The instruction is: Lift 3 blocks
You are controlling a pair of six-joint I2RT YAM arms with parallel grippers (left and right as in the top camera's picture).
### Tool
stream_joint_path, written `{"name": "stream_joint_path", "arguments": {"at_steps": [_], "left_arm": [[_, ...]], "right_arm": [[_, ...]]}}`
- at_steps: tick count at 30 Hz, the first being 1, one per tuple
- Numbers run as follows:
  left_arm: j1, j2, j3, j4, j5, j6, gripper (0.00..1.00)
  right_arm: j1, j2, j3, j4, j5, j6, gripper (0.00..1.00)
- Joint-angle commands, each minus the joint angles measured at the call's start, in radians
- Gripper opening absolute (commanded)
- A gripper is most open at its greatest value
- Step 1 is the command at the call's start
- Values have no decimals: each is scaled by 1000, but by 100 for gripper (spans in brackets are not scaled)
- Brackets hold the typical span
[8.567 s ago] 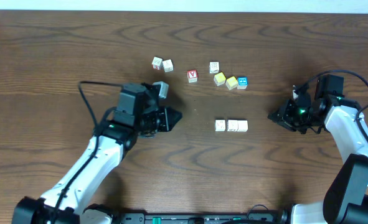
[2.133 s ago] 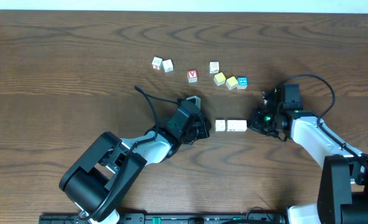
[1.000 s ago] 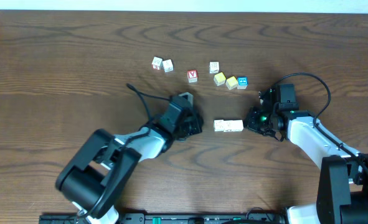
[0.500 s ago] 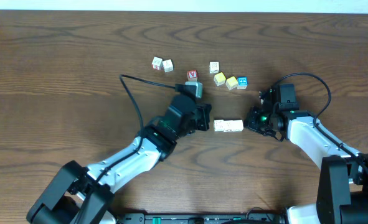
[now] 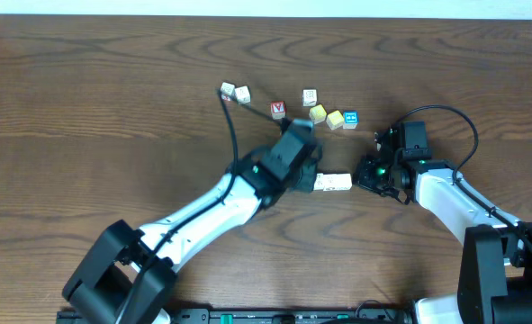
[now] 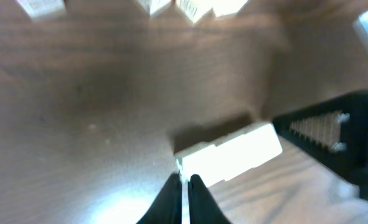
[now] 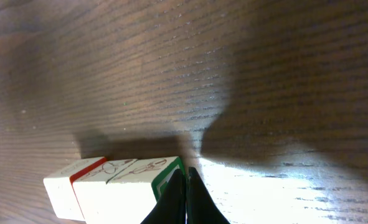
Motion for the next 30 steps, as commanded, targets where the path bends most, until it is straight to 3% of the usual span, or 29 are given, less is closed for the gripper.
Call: {"name": "stream_joint_path", "arguments": {"at_steps": [1, 5, 18, 30], "left_arm": [[21, 17, 145, -83, 45, 78, 7], [24, 38, 163, -32, 172, 98, 7], [-2, 254, 163, 28, 137, 92, 7], [-10, 275, 151, 69, 122, 89, 7]], "right_arm": [[9, 3, -5, 3, 3, 8, 1], [9, 3, -5, 3, 2, 8, 1], [9, 3, -5, 3, 3, 7, 1], [9, 3, -5, 6, 3, 7, 1]]}}
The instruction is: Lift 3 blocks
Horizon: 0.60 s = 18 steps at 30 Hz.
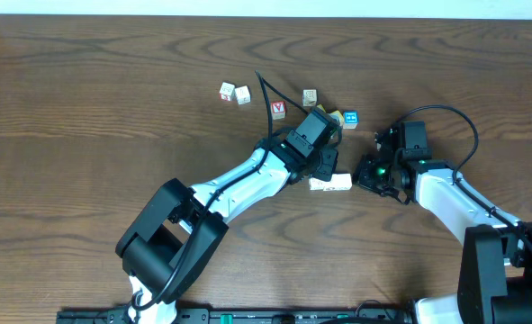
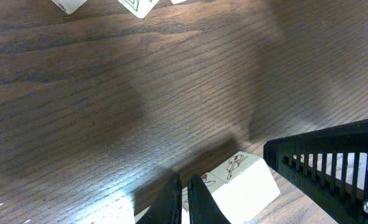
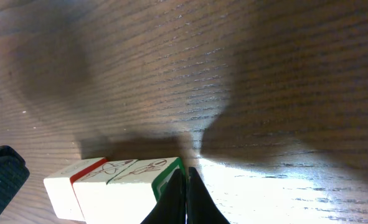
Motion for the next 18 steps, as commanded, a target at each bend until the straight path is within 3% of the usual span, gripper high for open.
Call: {"name": "stream_joint_path", "arguments": {"at_steps": [1, 18], "left_arm": [[-12, 6, -7, 2, -13, 9, 7], [-30, 62, -10, 19, -94, 9, 7]], "right_arm": [[9, 3, -5, 3, 3, 7, 1], [9, 3, -5, -1, 3, 6, 1]]}}
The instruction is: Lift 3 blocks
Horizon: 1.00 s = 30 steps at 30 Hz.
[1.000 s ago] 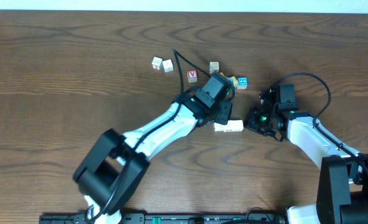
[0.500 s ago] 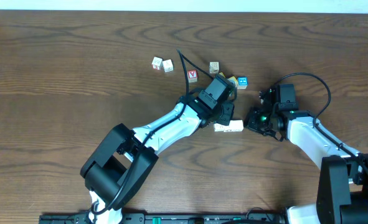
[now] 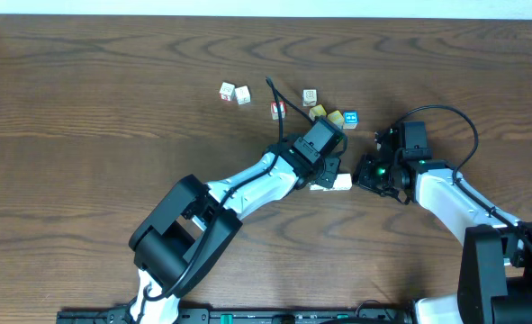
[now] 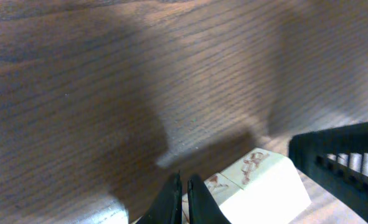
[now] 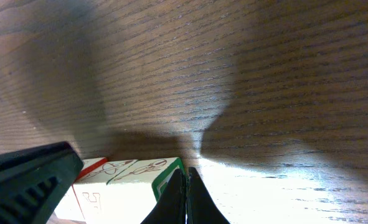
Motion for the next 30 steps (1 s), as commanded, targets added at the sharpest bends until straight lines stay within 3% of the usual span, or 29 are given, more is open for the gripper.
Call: {"name": "stream_joint_path", "arguments": {"at_steps": [1, 30], "left_arm": [[2, 4, -10, 8, -62, 9, 7], [-2, 4, -10, -18, -30, -15, 7]], "right_arm": [[9, 3, -5, 0, 2, 6, 1], [9, 3, -5, -1, 2, 6, 1]]}}
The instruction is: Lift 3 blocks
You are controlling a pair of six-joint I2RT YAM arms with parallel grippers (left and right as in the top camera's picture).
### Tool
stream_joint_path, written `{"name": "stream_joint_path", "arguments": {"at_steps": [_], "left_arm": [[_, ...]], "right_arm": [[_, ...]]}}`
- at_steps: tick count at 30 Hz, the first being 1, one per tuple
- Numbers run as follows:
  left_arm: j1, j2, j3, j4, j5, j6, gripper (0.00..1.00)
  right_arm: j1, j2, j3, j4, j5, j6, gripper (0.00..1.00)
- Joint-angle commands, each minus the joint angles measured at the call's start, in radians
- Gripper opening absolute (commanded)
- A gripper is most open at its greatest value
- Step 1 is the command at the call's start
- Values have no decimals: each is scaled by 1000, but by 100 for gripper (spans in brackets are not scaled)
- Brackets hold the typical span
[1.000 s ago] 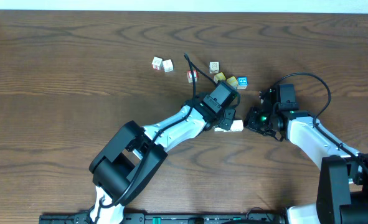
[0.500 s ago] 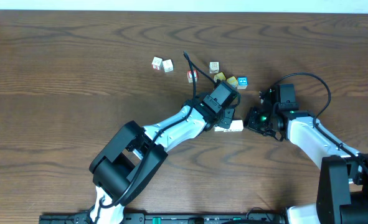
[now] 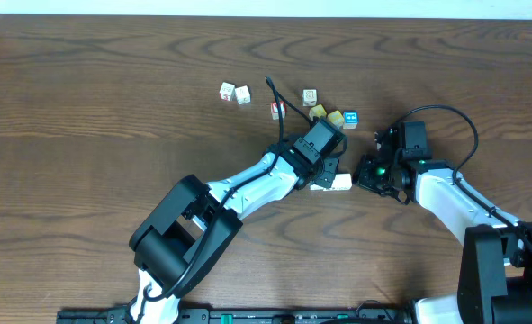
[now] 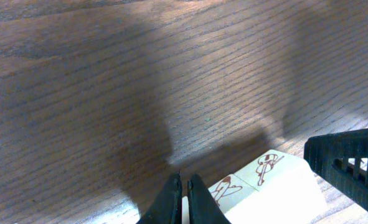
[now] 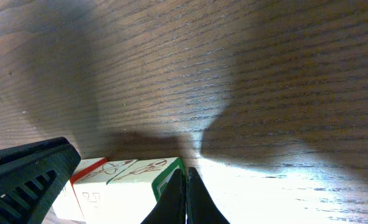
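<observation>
A short row of white picture blocks lies on the dark wooden table. My left gripper is shut, its tips at the row's left end. In the left wrist view the closed gripper touches the blocks, with nothing between the fingers. My right gripper is shut too, at the row's right end. In the right wrist view the closed gripper meets the green-edged end block.
Loose small blocks lie behind the row: two white ones, a red-marked one, a tan one, two yellow ones and a blue one. The left arm's cable arches over them.
The left wrist view has shifted a little, with the blocks now slightly further right in it. Both grippers remain shut at the row's two ends.
At first my left gripper was shut to the left of the row and my right gripper shut at the row's right end. Later the left gripper stood behind the row, then at its left end, where it still is. The right gripper has stayed put.
</observation>
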Motion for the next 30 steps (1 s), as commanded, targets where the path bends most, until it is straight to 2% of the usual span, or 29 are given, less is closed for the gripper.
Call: {"name": "stream_joint_path", "arguments": {"at_steps": [1, 30], "left_arm": [[-2, 4, -10, -3, 1, -16, 7], [-1, 4, -9, -1, 0, -36, 7]], "right_arm": [[9, 3, -5, -1, 3, 6, 1], [9, 3, -5, 0, 3, 6, 1]]}}
